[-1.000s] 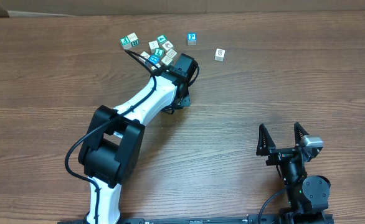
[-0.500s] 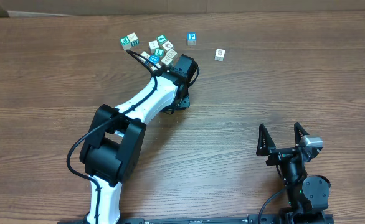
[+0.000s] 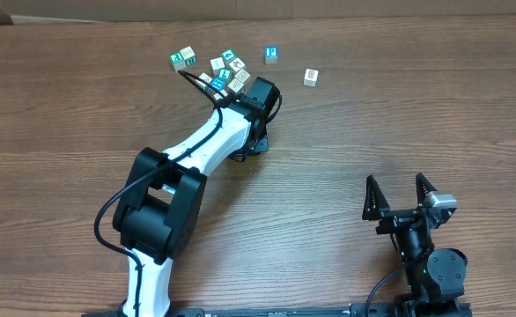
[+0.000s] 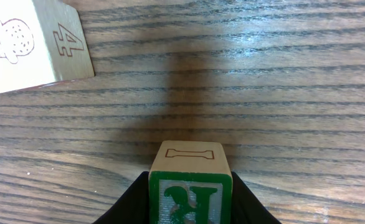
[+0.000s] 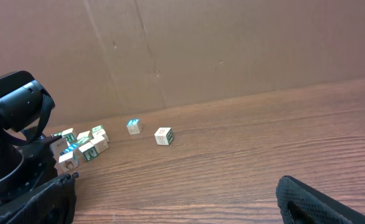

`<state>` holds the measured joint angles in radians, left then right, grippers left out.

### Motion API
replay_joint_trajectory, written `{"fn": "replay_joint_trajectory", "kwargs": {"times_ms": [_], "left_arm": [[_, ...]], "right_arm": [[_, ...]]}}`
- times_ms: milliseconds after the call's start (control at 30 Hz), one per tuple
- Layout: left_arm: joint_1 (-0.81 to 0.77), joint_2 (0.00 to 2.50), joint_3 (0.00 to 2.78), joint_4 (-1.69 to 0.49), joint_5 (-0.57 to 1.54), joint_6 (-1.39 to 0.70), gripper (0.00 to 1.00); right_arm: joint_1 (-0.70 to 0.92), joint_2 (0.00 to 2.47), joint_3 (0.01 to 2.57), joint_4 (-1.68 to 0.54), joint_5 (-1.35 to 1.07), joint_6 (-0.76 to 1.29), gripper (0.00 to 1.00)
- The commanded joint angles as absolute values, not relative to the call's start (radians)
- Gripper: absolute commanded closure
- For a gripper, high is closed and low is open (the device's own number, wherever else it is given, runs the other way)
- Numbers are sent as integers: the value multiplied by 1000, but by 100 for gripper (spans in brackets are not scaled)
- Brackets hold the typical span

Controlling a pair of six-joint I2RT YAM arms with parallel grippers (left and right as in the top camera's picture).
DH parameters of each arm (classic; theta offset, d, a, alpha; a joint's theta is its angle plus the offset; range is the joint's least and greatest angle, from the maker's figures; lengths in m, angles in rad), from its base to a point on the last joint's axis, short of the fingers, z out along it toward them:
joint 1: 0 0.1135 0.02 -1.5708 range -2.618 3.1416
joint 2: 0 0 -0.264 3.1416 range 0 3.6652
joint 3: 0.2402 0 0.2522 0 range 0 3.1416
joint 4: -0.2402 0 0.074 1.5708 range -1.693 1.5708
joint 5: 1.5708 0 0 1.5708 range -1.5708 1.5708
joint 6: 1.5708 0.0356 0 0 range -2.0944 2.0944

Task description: Form a horizontal line

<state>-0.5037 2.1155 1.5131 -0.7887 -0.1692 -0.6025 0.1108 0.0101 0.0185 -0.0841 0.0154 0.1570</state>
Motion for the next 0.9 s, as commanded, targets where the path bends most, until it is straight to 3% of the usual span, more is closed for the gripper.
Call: {"fn": "replay_joint_trajectory", "kwargs": {"times_ms": [0,867], "left_arm": [[-505,2134,1506,-793,-174,-601,75],[-505,2134,1506,-814,-105,-597,75]], "right_arm": [[104,3,8,-81,24,155,0],[104,3,8,-81,24,155,0]]}}
